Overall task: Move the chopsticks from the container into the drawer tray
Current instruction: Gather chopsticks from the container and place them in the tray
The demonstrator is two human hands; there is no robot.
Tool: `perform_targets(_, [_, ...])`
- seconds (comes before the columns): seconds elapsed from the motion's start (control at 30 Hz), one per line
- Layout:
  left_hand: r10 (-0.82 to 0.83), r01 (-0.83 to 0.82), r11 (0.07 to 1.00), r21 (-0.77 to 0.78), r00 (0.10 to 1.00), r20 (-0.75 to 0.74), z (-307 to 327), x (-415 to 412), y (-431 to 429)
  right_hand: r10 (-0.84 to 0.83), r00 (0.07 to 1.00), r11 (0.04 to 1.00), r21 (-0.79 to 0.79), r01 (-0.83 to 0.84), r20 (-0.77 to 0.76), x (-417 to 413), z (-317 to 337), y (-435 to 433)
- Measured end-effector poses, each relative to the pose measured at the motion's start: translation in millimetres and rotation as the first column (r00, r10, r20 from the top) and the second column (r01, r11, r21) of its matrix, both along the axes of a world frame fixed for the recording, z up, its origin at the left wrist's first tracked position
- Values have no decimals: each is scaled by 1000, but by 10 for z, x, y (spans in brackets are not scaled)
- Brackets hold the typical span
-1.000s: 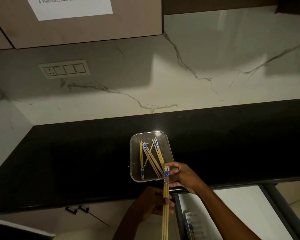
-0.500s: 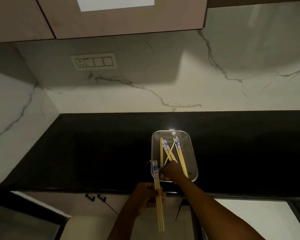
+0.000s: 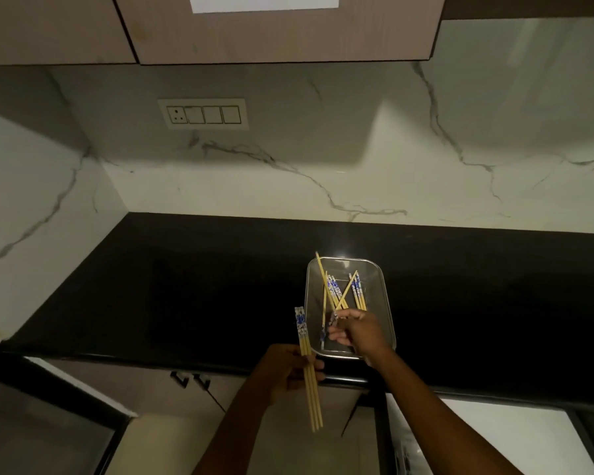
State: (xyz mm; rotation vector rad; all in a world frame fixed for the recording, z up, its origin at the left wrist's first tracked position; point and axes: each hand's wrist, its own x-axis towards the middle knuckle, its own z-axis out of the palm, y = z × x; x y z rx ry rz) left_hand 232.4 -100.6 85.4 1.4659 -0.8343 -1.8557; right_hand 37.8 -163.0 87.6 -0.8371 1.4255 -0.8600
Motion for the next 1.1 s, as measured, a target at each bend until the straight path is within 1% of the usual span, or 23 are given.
perform_targets(0.1, [-46, 47, 999, 18, 999, -28, 88, -109, -102, -10, 987, 999, -28, 15, 161, -93, 83, 9])
perform_targets(0.2, [-63, 67, 996, 52, 996, -68, 151, -259, -161, -22, 976, 998, -56, 35, 215, -176, 191, 36])
perform_targets(0.3, [-93, 93, 995, 25, 995, -21, 170, -444, -167, -1, 978, 996, -86, 20, 210, -278, 262, 92])
perform_targets(0.37, [-112, 112, 994, 8, 994, -5, 165, -534, -151, 20, 985, 995, -99, -2, 174, -333, 275, 127])
perform_targets(0.57, [-227, 227, 974, -23, 973, -39, 157, -677, -26, 27, 997, 989, -145, -17, 68, -456, 194, 269])
perform_targets(0.63, [-246, 245, 969, -25, 969, -34, 154, -740, 13, 9, 997, 989, -146, 2, 78, -495, 152, 340])
perform_targets(0.7, [-251, 250, 968, -25, 968, -21, 141, -809, 56, 3, 993, 990, -141, 14, 119, -549, 100, 411])
perform_targets(0.83, [-299, 299, 954, -40, 954, -9, 78, -934, 153, 17, 987, 994, -109, 1, 162, -701, 45, 559])
perform_targets(0.9, [-338, 337, 941, -29, 941, -18, 34, -1001, 222, 60, 980, 995, -86, -44, 188, -824, 25, 632])
perform_targets(1.0, [-380, 380, 925, -18, 925, -24, -49, -1088, 356, 169, 960, 985, -61, -159, 222, -1023, -5, 734])
perform_targets(1.1, [-412, 413, 911, 9, 910, -40, -142, -1186, 490, 214, 958, 977, -36, -211, 193, -1176, -68, 845])
